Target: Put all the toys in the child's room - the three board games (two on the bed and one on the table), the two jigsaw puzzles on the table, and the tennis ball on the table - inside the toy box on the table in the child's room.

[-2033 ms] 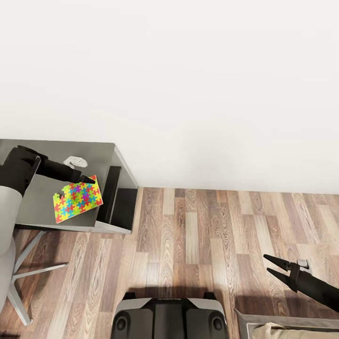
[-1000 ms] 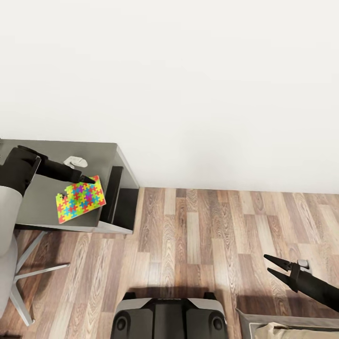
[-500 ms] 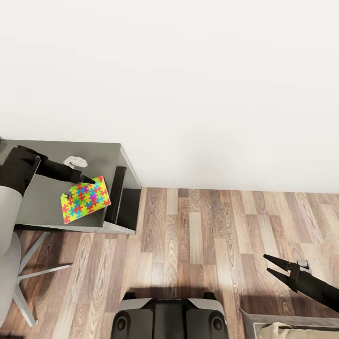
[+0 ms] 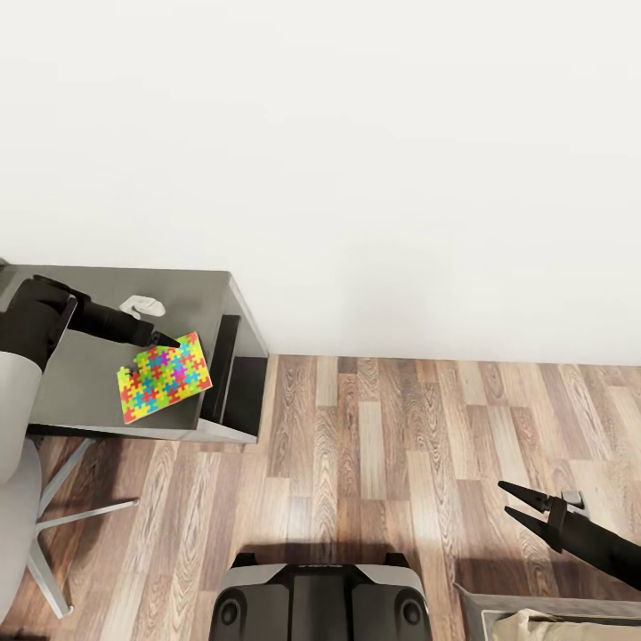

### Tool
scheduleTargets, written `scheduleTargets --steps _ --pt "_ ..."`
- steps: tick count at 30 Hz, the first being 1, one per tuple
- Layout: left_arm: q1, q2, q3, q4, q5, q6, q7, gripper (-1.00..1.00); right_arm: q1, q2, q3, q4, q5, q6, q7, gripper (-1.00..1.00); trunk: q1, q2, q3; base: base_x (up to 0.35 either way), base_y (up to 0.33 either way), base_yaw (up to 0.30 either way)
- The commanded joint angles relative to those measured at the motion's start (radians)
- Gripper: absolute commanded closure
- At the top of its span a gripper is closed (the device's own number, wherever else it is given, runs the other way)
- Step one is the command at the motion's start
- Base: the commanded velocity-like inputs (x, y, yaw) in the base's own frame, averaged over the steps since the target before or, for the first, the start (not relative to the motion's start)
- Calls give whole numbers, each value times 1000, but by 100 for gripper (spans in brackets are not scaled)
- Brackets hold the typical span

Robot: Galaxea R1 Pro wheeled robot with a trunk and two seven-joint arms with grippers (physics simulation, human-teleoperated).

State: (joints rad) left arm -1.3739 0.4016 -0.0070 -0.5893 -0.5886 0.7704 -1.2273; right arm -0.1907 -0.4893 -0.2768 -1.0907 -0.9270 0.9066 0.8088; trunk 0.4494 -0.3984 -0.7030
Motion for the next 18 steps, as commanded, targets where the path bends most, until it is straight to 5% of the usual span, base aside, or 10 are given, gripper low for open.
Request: scheduleTargets --steps 1,18 --pt "-1 0 -1 -1 -6 9 -8 -100 -1 0 -1 0 0 5 3 -100 1 -2 -1 0 1 0" --pt "-1 -4 -2 45 -8 -3 -25 -100 0 -1 -1 0 0 5 3 -100 1 -2 -1 0 0 0"
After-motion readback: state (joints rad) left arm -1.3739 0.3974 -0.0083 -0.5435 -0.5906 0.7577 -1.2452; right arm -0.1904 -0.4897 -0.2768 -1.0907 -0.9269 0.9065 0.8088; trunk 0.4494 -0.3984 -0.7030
